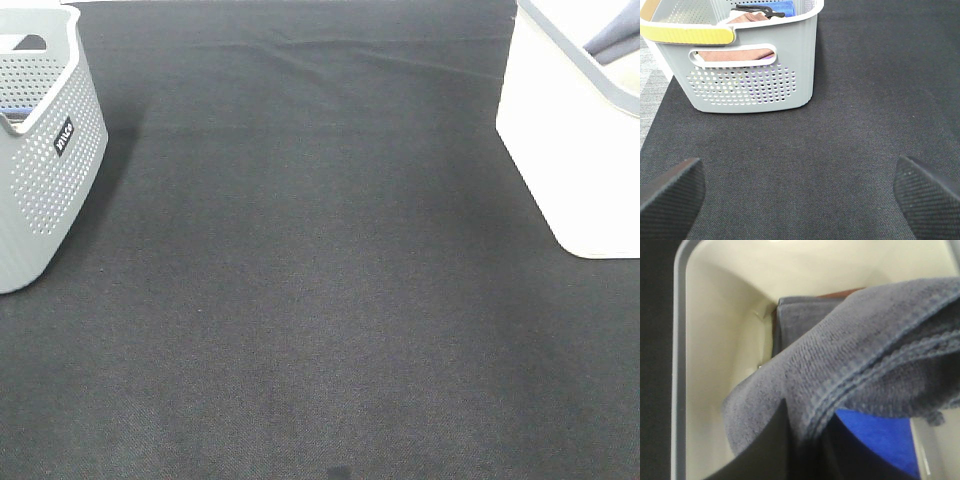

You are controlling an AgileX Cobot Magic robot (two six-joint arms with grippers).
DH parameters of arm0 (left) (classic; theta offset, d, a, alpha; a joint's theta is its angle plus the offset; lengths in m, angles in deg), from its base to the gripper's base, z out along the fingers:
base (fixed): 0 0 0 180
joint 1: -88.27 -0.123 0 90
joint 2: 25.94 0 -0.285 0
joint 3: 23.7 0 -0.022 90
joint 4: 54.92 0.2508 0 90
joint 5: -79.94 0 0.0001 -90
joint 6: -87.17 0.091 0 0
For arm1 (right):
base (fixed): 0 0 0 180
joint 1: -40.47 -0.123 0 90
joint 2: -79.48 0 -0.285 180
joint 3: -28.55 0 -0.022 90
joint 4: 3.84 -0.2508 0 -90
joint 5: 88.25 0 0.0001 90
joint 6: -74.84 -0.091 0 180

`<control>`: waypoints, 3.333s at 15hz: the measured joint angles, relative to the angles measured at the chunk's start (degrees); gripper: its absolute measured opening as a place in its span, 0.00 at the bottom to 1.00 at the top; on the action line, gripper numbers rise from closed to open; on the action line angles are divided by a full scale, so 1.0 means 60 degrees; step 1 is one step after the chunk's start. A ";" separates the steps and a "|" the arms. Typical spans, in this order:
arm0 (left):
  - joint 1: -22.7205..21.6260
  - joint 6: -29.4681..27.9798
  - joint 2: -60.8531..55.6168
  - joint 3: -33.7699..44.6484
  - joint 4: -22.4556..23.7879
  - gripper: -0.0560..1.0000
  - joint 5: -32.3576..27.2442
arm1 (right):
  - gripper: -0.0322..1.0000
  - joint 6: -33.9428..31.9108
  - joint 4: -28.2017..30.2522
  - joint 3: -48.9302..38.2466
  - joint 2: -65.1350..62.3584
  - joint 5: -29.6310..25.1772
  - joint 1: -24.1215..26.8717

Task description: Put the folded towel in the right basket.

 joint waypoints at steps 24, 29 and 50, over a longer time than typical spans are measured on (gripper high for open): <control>0.0000 0.0000 0.0000 0.0000 0.0000 0.98 0.0000 | 0.75 -0.0248 0.1031 -0.8174 -0.6427 0.0048 -0.2320; 0.0000 0.0000 0.0000 0.0000 0.0000 0.98 0.0000 | 0.75 -0.0248 0.1060 -1.3703 -1.0132 0.0086 -0.2320; 0.0000 0.0000 0.0000 0.0000 0.0000 0.98 0.0000 | 0.75 -0.0076 0.1557 -1.7752 -1.9691 0.1490 -0.2320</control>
